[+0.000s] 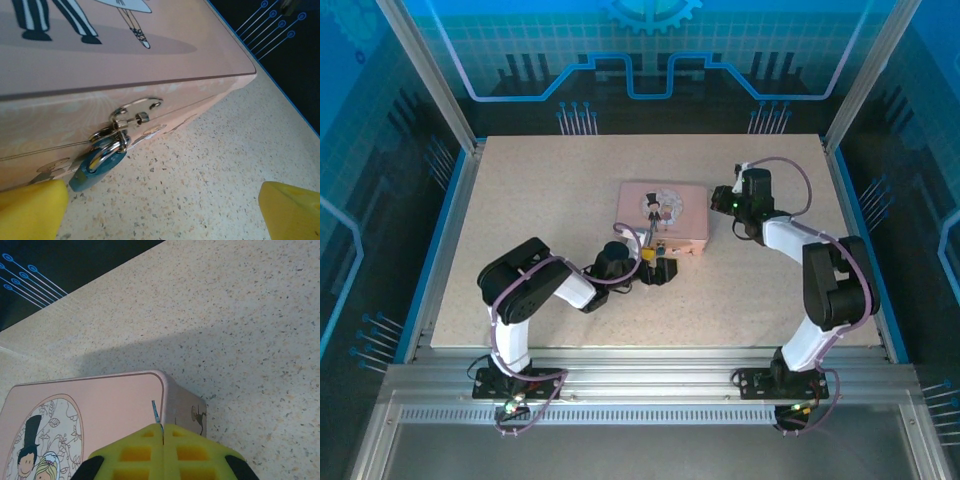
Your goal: Unlock the padlock with the key
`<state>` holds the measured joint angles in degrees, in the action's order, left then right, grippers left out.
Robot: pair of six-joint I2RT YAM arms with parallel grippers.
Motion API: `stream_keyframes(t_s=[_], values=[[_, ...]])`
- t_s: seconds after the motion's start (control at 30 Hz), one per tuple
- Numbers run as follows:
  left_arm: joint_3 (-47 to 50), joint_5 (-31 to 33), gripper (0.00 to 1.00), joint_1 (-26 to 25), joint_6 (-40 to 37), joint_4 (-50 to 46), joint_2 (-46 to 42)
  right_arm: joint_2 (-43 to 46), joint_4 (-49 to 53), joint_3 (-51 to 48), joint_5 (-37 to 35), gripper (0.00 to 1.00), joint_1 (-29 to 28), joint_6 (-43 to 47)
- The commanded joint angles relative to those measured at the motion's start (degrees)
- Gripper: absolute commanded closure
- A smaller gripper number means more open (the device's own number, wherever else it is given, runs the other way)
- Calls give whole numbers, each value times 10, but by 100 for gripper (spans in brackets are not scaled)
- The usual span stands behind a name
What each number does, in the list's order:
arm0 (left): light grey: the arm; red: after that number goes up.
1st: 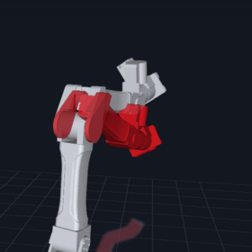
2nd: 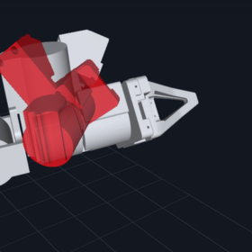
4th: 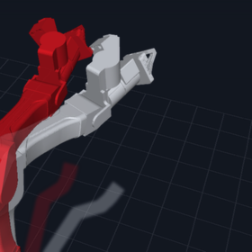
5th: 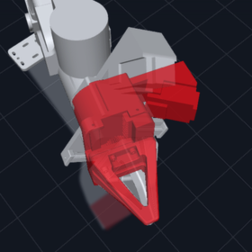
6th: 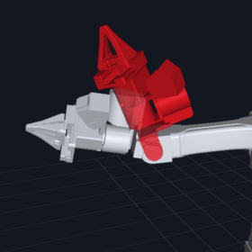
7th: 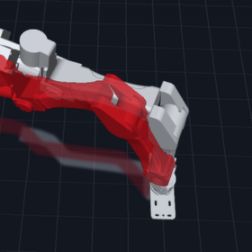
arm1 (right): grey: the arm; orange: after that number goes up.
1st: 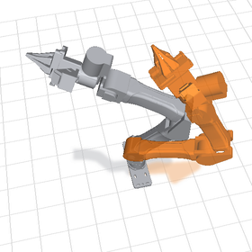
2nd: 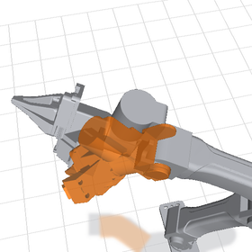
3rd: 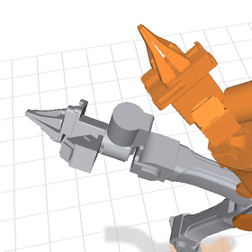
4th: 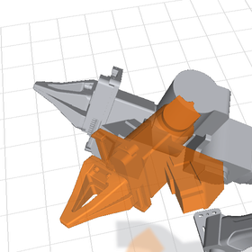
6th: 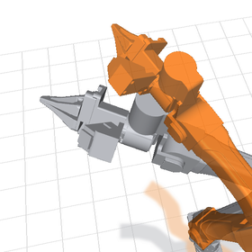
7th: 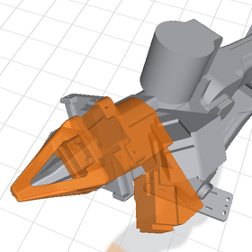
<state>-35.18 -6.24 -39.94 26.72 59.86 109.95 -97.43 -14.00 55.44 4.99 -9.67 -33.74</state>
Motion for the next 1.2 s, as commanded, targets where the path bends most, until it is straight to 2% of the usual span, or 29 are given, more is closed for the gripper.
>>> stream_keyframes(t_s=[0.0,0.2,0.47,0.67,0.7,0.77,0.9,1.17], values=[[-15,5,3,-6,-39,59,19,-10,-38,12,13,100,-3,-14],[-14,-9,6,-8,-69,118,38,-8,-40,6,17,100,-13,-7],[-29,-60,27,-6,-52,124,45,-2,-39,-4,19,100,-16,-5],[-44,-73,32,-2,-35,110,53,5,-39,-11,17,100,-18,-3],[-41,-62,30,-2,-35,107,50,7,-40,-13,16,100,-18,-2],[-21,-24,18,-1,-35,124,45,12,-39,-14,13,100,-18,0],[6,9,9,-2,-33,129,36,17,-31,-8,8,100,-17,7],[15,25,5,-1,-27,111,38,19,-17,10,-2,100,-13,19]])
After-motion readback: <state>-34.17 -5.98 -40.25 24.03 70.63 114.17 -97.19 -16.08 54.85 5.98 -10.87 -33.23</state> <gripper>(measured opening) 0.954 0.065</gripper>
